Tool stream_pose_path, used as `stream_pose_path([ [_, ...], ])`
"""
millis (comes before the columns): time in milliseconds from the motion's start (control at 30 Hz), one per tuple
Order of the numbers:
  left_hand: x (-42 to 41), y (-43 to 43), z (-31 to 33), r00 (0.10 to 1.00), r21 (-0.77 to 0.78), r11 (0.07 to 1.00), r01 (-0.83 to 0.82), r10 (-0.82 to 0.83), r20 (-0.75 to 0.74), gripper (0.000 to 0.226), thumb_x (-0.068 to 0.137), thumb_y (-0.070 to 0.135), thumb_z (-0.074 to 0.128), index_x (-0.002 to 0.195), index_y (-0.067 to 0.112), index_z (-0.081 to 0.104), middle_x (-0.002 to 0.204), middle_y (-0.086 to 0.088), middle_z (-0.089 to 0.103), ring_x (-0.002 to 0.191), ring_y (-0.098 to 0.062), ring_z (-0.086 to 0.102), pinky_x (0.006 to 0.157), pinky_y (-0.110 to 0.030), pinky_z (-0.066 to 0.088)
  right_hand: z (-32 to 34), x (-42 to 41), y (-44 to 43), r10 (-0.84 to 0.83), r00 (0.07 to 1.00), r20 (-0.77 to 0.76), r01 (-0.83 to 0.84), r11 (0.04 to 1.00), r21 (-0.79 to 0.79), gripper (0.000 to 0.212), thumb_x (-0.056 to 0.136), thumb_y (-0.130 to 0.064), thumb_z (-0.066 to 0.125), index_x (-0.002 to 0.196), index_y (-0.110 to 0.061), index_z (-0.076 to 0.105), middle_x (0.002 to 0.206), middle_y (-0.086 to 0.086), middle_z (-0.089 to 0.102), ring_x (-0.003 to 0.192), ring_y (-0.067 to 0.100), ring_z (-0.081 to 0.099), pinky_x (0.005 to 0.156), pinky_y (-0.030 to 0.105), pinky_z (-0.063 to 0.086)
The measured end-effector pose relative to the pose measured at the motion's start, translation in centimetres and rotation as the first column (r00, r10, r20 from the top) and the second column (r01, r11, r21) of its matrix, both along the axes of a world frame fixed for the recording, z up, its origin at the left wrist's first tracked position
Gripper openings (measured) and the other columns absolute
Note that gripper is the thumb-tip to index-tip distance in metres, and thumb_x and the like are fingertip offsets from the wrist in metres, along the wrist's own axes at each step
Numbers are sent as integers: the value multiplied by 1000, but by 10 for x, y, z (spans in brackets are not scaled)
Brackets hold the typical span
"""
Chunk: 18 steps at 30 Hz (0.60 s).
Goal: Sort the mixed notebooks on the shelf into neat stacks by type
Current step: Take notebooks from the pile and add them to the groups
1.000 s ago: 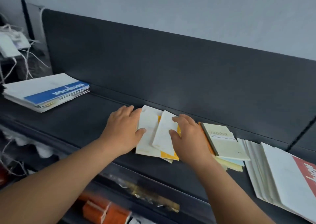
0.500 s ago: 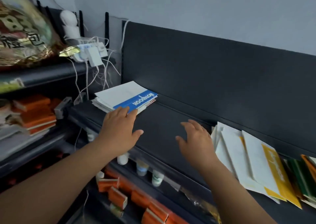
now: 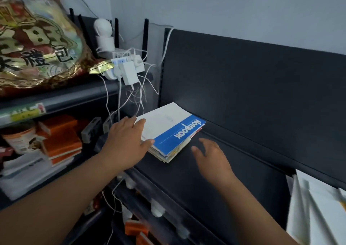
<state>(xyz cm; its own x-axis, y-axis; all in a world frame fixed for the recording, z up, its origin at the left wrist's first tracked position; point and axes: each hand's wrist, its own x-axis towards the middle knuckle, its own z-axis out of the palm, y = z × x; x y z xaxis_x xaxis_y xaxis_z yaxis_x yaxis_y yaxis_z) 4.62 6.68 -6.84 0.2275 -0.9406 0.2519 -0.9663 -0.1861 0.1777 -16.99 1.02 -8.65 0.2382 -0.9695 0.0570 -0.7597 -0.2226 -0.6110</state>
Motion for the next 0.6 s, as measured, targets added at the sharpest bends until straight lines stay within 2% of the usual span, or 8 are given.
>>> stream_pose_path([
  [167, 27, -41, -4, 999, 30, 999, 11, -10, -42, 66, 94, 53, 43, 147, 17, 29, 151, -8, 34, 142, -26, 23, 114, -39, 18, -7, 26, -25, -56, 992, 110, 41, 990, 135, 50, 101, -43, 43, 145, -20, 40, 149, 1, 41, 134, 17, 41, 92, 25, 33],
  [233, 36, -58, -6, 999, 74, 997, 37, -34, -41, 66, 94, 54, 42, 147, 15, 29, 148, -8, 36, 140, -26, 26, 112, -39, 20, -10, 34, -31, -91, 984, 151, 65, 983, 172, 47, 101, -43, 43, 141, -20, 43, 141, -1, 47, 119, 14, 47, 86, 23, 32],
  [333, 54, -83, -11, 995, 113, 989, 100, -96, -36, 66, 93, 58, 38, 143, 16, 33, 139, -4, 45, 131, -24, 36, 108, -39, 30, -13, 47, -39, -165, 963, 215, 123, 973, 196, 40, 101, -39, 45, 134, -16, 49, 116, -6, 51, 96, 7, 44, 80, 23, 34],
  [400, 61, -94, -14, 987, 167, 973, 156, -149, -54, 61, 92, 60, 37, 136, 18, 39, 130, -2, 50, 122, -22, 44, 102, -39, 35, -15, 55, -43, -225, 944, 242, 174, 961, 217, 42, 100, -38, 46, 135, -14, 48, 111, -9, 49, 97, 7, 46, 82, 24, 35],
  [467, 63, -98, -19, 978, 228, 951, 207, -199, -55, 57, 92, 61, 36, 130, 19, 42, 126, -2, 50, 116, -21, 47, 98, -36, 37, -16, 62, -44, -286, 928, 237, 229, 943, 242, 46, 100, -40, 47, 136, -12, 47, 116, -7, 50, 104, 11, 49, 84, 24, 36],
  [500, 63, -100, -22, 973, 245, 942, 230, -224, -54, 58, 92, 62, 35, 129, 19, 42, 127, -2, 48, 116, -21, 47, 98, -36, 37, -18, 65, -45, -312, 922, 231, 252, 933, 257, 43, 99, -41, 47, 131, -13, 50, 117, -5, 54, 103, 13, 53, 82, 25, 38],
  [567, 62, -99, -29, 958, 252, 924, 287, -282, -58, 67, 89, 67, 30, 136, 20, 37, 134, -4, 43, 123, -24, 41, 103, -39, 35, -24, 70, -47, -359, 904, 231, 292, 915, 279, 31, 98, -43, 48, 109, -15, 55, 105, -3, 61, 85, 11, 57, 69, 26, 43],
  [600, 61, -99, -32, 947, 246, 914, 321, -317, -60, 72, 88, 69, 28, 141, 21, 33, 138, -4, 40, 127, -25, 38, 107, -40, 32, -27, 72, -48, -389, 889, 240, 319, 904, 285, 30, 97, -44, 49, 106, -16, 55, 101, -2, 62, 80, 10, 58, 64, 25, 44],
])
